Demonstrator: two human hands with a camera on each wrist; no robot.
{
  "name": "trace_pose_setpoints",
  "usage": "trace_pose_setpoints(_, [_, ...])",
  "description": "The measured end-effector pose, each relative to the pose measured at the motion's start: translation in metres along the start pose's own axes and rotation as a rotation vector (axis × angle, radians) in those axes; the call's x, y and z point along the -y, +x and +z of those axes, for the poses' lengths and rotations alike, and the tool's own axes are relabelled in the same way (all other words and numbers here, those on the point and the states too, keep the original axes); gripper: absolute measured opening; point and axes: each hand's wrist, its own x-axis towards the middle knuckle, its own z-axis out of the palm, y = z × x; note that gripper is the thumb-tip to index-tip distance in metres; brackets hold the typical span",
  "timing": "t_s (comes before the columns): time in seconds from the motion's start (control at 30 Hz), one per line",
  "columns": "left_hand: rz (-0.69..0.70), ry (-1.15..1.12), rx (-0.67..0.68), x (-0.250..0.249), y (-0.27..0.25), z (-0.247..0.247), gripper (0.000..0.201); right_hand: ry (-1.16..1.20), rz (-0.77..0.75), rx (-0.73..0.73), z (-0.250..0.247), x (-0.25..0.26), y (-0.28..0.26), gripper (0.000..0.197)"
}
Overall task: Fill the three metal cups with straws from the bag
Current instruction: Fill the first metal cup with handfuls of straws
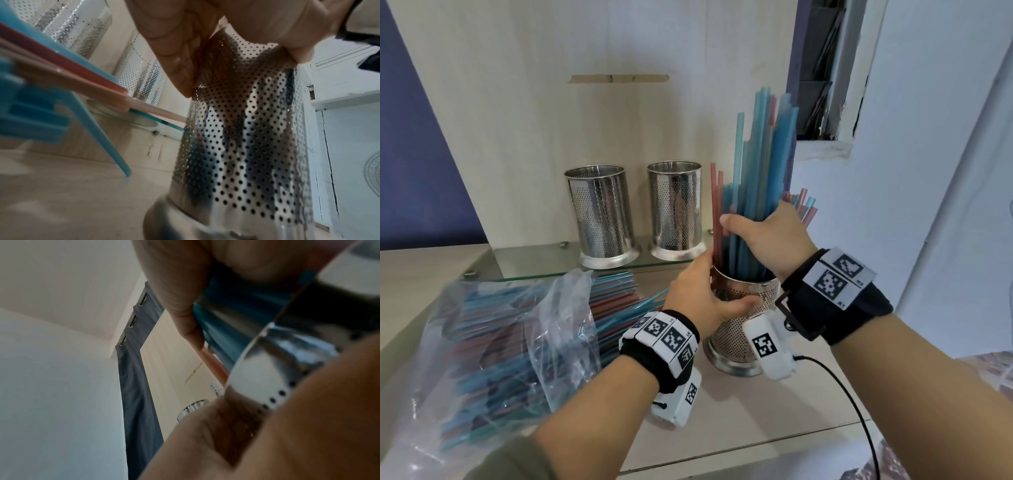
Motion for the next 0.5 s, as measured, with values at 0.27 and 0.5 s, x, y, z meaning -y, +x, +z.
trace_pose_setpoints(0.27, [-0.016, 0.009, 0.021, -0.004, -0.002, -0.001, 0.084, 0.045, -0.024, -0.137, 0.013, -0.005, 0.000, 0.067])
trace_pose_setpoints(0.5, [-0.014, 0.013, 0.017, -0.004, -0.001, -0.001, 0.090, -0.020, -0.236, -0.145, -0.001, 0.017, 0.003, 0.091])
